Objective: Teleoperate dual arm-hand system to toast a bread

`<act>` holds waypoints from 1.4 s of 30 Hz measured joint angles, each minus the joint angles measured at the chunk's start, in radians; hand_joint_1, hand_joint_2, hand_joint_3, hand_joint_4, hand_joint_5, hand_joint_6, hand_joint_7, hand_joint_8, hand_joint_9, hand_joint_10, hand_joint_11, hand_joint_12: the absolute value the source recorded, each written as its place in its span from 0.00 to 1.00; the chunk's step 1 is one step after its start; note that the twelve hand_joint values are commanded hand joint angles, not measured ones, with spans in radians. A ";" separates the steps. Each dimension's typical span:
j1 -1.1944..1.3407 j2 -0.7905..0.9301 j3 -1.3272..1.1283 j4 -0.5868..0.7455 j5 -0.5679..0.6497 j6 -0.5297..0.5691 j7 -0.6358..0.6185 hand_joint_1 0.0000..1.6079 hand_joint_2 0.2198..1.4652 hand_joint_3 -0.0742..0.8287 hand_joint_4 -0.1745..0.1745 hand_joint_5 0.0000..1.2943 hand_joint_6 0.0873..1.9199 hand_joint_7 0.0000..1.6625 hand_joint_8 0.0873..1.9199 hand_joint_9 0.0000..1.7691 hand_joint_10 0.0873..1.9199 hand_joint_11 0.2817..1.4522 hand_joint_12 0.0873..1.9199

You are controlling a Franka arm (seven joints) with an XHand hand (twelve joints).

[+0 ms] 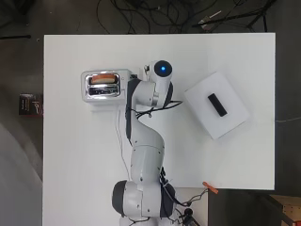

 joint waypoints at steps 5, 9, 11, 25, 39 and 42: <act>0.002 0.029 0.015 0.036 -0.128 -0.047 0.190 0.00 0.69 0.09 1.00 0.65 0.98 0.75 0.98 0.80 1.00 0.60 0.99; 0.002 0.056 0.027 0.060 -0.181 -0.084 0.244 0.00 0.71 0.08 1.00 0.64 0.89 0.75 0.99 0.81 1.00 0.61 1.00; 0.000 0.067 0.032 0.064 -0.169 -0.094 0.250 0.00 0.70 0.08 1.00 0.64 0.86 0.74 0.98 0.81 1.00 0.60 1.00; -0.028 0.124 0.045 -0.017 -0.038 -0.069 0.139 0.04 0.71 0.08 1.00 0.53 0.77 0.76 1.00 0.86 1.00 0.69 1.00; -0.012 -0.086 0.100 0.023 -0.338 -0.043 0.347 0.00 0.51 0.08 0.49 0.25 0.00 0.39 0.00 0.55 0.24 0.36 0.00; -0.010 -0.199 0.124 0.004 -0.357 -0.068 0.381 0.00 0.54 0.08 0.46 0.29 0.00 0.57 0.00 0.54 0.74 0.47 0.00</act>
